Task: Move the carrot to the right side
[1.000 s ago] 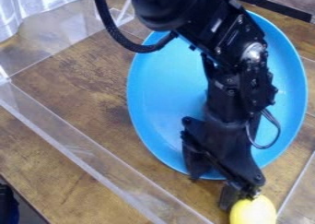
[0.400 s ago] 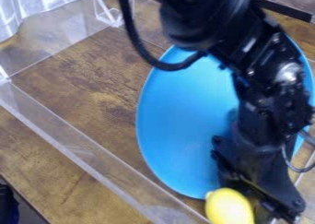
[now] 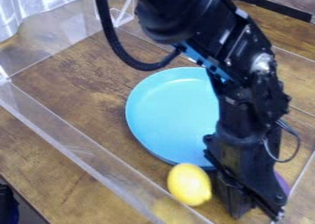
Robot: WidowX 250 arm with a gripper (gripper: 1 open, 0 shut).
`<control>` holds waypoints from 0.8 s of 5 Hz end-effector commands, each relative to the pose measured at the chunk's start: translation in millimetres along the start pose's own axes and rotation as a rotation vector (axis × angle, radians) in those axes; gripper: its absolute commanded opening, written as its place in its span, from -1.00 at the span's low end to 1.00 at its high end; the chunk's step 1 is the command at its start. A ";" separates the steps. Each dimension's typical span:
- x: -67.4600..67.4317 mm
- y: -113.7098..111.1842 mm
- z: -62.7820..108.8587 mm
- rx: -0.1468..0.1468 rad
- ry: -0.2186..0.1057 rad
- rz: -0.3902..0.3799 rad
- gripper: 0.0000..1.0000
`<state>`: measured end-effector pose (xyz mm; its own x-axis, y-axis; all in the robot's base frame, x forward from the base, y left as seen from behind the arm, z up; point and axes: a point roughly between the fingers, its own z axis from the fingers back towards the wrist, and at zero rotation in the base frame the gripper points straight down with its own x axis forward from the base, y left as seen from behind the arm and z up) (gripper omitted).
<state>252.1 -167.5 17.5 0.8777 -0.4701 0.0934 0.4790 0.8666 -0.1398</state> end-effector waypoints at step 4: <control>17.5 -9.8 20.4 -0.071 0.059 -0.161 -1.00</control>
<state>253.8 -178.8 29.3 0.7888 -0.6144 0.0186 0.6046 0.7701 -0.2035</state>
